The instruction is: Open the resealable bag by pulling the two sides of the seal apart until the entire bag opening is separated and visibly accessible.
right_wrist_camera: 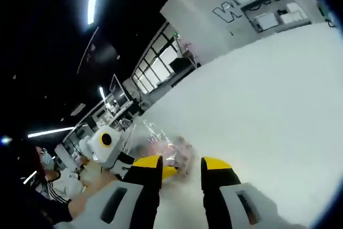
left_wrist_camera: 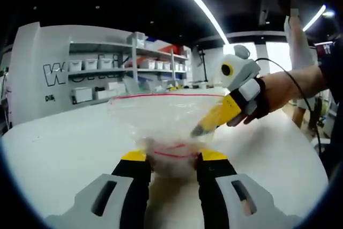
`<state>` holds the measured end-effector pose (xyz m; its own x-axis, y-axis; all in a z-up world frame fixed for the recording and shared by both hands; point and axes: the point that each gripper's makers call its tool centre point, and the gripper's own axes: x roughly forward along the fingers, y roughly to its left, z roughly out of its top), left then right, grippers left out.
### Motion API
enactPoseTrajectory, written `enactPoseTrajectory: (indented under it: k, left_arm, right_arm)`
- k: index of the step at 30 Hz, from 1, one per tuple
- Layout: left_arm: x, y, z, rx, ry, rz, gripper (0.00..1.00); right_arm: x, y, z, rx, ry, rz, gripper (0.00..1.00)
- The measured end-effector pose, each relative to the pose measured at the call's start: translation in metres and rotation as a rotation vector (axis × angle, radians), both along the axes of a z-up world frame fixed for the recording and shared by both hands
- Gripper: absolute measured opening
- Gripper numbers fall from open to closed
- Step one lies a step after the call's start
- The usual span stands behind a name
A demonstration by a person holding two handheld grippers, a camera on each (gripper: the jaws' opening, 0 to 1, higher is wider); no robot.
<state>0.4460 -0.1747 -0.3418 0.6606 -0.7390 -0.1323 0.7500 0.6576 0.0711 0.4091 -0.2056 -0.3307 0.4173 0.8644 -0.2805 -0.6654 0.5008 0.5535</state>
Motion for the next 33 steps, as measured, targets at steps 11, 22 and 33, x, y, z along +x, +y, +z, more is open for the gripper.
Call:
enactPoseTrajectory:
  k: [11,22,33]
  left_arm:
    - [-0.001,0.000,0.000,0.001,0.001,0.000,0.33]
    - [-0.004,-0.001,0.001,0.000,0.004,-0.002,0.33]
    - [-0.005,-0.001,0.003,0.000,0.006,-0.003,0.33]
  right_arm:
    - [0.005,-0.002,0.002,-0.053,-0.060,0.022,0.25]
    - [0.014,0.000,0.006,-0.111,-0.161,0.064,0.23]
    - [0.005,0.003,0.009,-0.153,-0.252,0.090,0.23]
